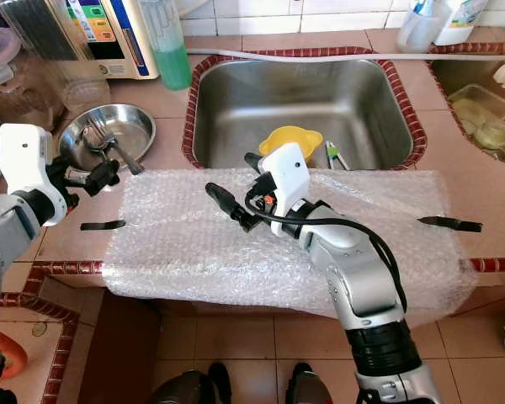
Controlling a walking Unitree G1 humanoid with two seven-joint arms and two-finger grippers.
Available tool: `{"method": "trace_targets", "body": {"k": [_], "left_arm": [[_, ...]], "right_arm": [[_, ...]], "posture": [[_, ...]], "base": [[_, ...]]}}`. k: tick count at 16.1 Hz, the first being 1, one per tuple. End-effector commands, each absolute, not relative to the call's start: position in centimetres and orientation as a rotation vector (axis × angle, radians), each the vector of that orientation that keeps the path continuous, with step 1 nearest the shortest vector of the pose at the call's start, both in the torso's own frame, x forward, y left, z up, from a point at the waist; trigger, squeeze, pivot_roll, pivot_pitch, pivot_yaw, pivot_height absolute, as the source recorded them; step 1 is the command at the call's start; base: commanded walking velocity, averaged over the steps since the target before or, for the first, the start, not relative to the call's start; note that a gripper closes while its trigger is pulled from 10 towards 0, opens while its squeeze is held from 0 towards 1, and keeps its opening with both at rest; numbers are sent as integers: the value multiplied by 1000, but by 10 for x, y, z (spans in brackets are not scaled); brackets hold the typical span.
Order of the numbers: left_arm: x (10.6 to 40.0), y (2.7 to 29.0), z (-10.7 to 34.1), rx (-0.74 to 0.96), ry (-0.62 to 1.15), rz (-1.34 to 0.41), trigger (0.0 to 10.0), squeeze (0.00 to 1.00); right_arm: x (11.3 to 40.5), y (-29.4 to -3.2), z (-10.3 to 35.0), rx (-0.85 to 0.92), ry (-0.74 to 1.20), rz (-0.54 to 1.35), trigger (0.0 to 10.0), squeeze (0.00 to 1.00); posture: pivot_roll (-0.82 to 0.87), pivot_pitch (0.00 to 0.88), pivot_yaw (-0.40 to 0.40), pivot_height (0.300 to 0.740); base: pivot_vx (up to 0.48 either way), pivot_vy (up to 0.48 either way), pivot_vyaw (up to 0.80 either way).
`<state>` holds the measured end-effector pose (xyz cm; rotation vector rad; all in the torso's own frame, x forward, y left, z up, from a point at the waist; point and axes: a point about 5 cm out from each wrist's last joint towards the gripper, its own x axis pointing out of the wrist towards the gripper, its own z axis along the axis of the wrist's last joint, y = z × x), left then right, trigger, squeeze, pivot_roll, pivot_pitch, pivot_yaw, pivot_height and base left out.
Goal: Kitchen organization
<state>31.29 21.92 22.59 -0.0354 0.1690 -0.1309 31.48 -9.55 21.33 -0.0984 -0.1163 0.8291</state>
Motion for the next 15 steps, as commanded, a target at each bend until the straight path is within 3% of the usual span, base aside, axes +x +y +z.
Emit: {"method": "trace_targets", "body": {"k": [1, 3, 4, 5, 6, 7, 8, 10, 11, 15], "left_arm": [[307, 227, 226, -39, 184, -102, 10000, 0], [305, 228, 224, -50, 209, -109, 10000, 0], [304, 227, 223, -73, 225, -116, 8235, 0], [304, 227, 222, -89, 231, -117, 7608, 0], [304, 225, 221, -112, 235, -129, 4667, 0], [304, 223, 222, -128, 238, -138, 3176, 0], [304, 220, 224, -164, 235, -145, 4000, 0], [305, 219, 226, -166, 233, -149, 3608, 0], [305, 219, 227, -166, 231, -148, 4902, 0], [306, 219, 233, -208, 229, -162, 4784, 0]], "right_arm": [[310, -92, 217, -106, -138, 862, 10000, 0], [309, -91, 218, -110, -143, 871, 10000, 0], [309, -90, 218, -115, -144, 876, 10000, 0], [309, -89, 218, -114, -143, 879, 10000, 0], [308, -89, 218, -117, -145, 887, 10000, 0], [307, -87, 220, -108, -158, 903, 10000, 0], [305, -86, 226, -84, -188, 923, 10000, 0], [304, -85, 228, -77, -199, 924, 10000, 0], [304, -85, 229, -77, -200, 925, 10000, 0], [304, -85, 228, -90, -205, 922, 10000, 0]], "posture": [[-37, 257, 88, 740], [-34, 255, 87, 740], [-32, 255, 85, 740], [-33, 256, 85, 740], [-33, 256, 84, 740], [-34, 255, 85, 740], [-36, 255, 85, 740], [-36, 253, 86, 740], [-36, 253, 86, 740], [-35, 250, 86, 740]], "base": [[0, 0, 0], [0, 0, 0], [0, 0, 0], [0, 0, 0], [0, 0, 0], [0, 0, 0], [0, 0, 0], [0, 0, 0], [0, 0, 0], [0, 0, 0]]}}
